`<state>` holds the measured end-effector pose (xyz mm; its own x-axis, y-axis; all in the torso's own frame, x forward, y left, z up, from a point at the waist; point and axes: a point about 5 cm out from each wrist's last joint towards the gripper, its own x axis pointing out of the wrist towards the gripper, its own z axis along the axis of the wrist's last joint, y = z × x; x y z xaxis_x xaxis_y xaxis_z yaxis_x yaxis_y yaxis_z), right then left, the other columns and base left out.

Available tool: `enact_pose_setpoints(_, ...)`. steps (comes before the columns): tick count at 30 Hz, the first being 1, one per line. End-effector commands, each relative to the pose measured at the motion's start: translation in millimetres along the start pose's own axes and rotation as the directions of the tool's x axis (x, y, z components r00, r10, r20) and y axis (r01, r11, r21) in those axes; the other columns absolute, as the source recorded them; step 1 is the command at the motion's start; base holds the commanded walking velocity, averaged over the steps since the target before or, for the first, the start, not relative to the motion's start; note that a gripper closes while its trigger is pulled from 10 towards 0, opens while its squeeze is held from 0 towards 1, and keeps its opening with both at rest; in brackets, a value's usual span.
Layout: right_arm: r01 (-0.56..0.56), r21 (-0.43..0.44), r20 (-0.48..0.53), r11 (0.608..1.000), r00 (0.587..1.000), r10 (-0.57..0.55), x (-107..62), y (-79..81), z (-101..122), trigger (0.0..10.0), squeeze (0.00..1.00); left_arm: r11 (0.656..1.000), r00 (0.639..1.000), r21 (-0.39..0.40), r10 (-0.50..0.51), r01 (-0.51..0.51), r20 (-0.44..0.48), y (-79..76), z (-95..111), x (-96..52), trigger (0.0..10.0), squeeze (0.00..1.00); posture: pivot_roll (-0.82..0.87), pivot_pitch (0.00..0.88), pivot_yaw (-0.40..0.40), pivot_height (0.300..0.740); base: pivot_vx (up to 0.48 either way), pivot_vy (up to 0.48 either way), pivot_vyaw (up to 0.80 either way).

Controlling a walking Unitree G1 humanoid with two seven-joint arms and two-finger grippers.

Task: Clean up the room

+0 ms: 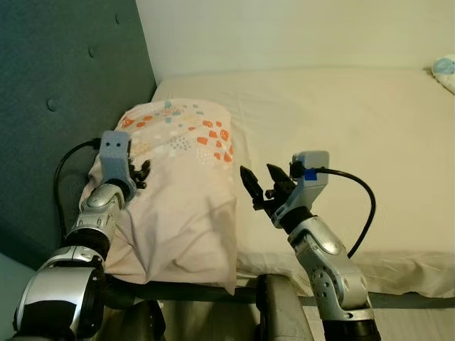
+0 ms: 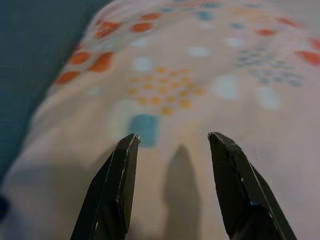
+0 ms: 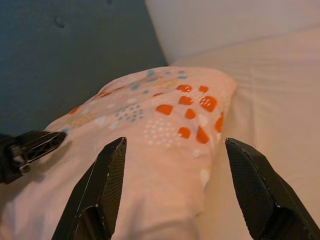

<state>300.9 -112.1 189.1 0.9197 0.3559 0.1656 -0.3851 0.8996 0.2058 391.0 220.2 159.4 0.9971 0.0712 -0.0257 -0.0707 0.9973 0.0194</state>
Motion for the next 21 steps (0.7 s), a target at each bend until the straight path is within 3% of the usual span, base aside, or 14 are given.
enact_pose_setpoints(1,0.010,0.015,-0.015,1.000,1.000,-0.009,-4.4,0.8,-2.2,10.0,0.00,0.998,0.996,0.032,0.060,-0.058,-0.067,5.0,-16.0,-4.5,10.0,0.00,-0.19,0.277,0.050,0.586,0.000,0.000,0.00)
enact_pose_setpoints(4,0.009,0.008,-0.024,1.000,1.000,-0.009,-7.6,2.6,-2.0,10.0,0.00,0.968,0.976,0.238,0.127,-0.082,-0.178,10.4,-44.5,-15.4,10.0,0.00,-0.20,0.297,0.047,0.586,0.000,0.000,0.00)
enact_pose_setpoints(6,0.009,0.008,-0.024,1.000,1.000,-0.009,-7.6,2.6,-2.0,10.0,0.00,0.968,0.976,0.238,0.127,-0.082,-0.178,10.4,-44.5,-15.4,10.0,0.00,-0.20,0.297,0.047,0.586,0.000,0.000,0.00)
enact_pose_setpoints(8,0.006,0.005,-0.034,1.000,0.999,-0.006,-10.6,3.8,-2.0,10.0,0.00,0.931,0.948,0.364,0.126,-0.012,-0.291,9.7,-72.3,-27.8,10.0,0.00,-0.20,0.314,0.037,0.586,0.000,0.000,0.00)
enact_pose_setpoints(9,0.006,0.005,-0.034,1.000,0.999,-0.006,-10.6,3.8,-2.0,10.0,0.00,0.931,0.948,0.364,0.126,-0.012,-0.291,9.7,-72.3,-27.8,10.0,0.00,-0.20,0.314,0.037,0.586,0.000,0.000,0.00)
enact_pose_setpoints(11,0.002,0.004,-0.044,1.000,0.999,-0.002,-12.9,5.0,-2.3,10.0,0.00,0.902,0.911,0.422,0.099,0.087,-0.401,6.8,-99.0,-42.1,10.0,0.00,-0.21,0.324,0.033,0.586,0.000,0.000,0.00)
enact_pose_setpoints(12,0.002,0.004,-0.044,1.000,0.999,-0.002,-12.9,5.0,-2.3,10.0,0.00,0.902,0.911,0.422,0.099,0.087,-0.401,6.8,-99.0,-42.1,10.0,0.00,-0.21,0.324,0.033,0.586,0.000,0.000,0.00)
enact_pose_setpoints(15,-0.001,0.004,-0.059,1.000,0.998,0.001,-15.6,6.6,-2.3,10.0,0.00,0.911,0.854,0.369,0.036,0.186,-0.519,-1.6,-131.0,-63.0,10.0,0.00,-0.22,0.340,0.025,0.586,0.000,0.000,0.00)
enact_pose_setpoints(17,-0.001,0.004,-0.059,1.000,0.998,0.001,-15.6,6.6,-2.3,10.0,0.00,0.911,0.854,0.369,0.036,0.186,-0.519,-1.6,-131.0,-63.0,10.0,0.00,-0.22,0.340,0.025,0.586,0.000,0.000,0.00)
enact_pose_setpoints(21,-0.001,0.005,-0.073,1.000,0.997,0.002,-16.8,7.5,-3.4,10.0,0.00,0.913,0.836,0.321,-0.038,0.252,-0.548,-15.9,-140.6,-69.2,10.0,0.00,-0.22,0.342,0.021,0.586,0.000,0.000,0.00)
